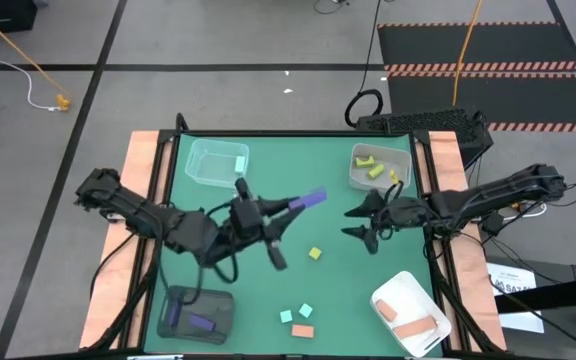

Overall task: Sort & place blocks by color
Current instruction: Put the violet block into the black bin

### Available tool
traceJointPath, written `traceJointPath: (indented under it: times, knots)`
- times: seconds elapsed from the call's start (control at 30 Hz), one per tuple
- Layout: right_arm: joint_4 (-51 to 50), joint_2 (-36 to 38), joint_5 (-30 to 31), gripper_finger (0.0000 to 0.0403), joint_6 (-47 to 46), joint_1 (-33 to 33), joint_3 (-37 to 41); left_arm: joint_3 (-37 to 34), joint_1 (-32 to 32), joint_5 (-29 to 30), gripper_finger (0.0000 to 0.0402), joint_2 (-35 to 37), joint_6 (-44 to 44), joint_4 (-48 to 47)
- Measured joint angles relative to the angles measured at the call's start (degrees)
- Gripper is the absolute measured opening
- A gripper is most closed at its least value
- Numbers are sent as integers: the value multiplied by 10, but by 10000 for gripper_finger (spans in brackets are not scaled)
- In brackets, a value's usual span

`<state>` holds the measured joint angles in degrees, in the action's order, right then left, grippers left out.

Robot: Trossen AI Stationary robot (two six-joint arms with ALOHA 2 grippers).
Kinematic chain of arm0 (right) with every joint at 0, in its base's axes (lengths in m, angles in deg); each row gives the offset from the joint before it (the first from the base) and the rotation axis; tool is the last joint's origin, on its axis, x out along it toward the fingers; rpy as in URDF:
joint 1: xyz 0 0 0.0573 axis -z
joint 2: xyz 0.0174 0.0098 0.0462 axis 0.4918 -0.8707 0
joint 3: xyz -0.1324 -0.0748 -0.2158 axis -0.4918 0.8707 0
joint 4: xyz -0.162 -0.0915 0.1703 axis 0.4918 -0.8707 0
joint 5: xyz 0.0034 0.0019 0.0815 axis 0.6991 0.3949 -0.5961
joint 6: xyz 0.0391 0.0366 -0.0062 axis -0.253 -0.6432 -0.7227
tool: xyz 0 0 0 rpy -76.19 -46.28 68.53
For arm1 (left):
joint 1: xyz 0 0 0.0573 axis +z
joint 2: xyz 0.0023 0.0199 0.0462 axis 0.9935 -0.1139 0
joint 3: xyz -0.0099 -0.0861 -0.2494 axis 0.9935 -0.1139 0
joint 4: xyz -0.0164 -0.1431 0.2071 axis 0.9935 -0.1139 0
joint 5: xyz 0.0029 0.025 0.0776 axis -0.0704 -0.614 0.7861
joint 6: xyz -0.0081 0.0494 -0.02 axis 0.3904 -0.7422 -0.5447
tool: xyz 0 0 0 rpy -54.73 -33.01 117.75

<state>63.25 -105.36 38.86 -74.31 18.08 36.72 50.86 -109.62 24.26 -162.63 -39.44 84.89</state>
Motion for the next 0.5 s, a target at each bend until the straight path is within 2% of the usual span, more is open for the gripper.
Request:
traceJointPath:
  times: [0.07, 0.2, 0.4, 0.5]
  knots:
    - [67, -2, -13, 251, 16, 0, 20, 0, -11, -22, 61, -1, -34, 5]
    - [122, -2, -12, 251, 40, 0, 37, -1, -28, -44, 59, -5, -71, 18]
    - [138, -2, -11, 251, 41, 0, 38, 0, -32, -44, 59, -5, -60, 18]
    - [146, -2, -11, 251, 41, 0, 38, 0, -32, -44, 59, -5, -7, 9]
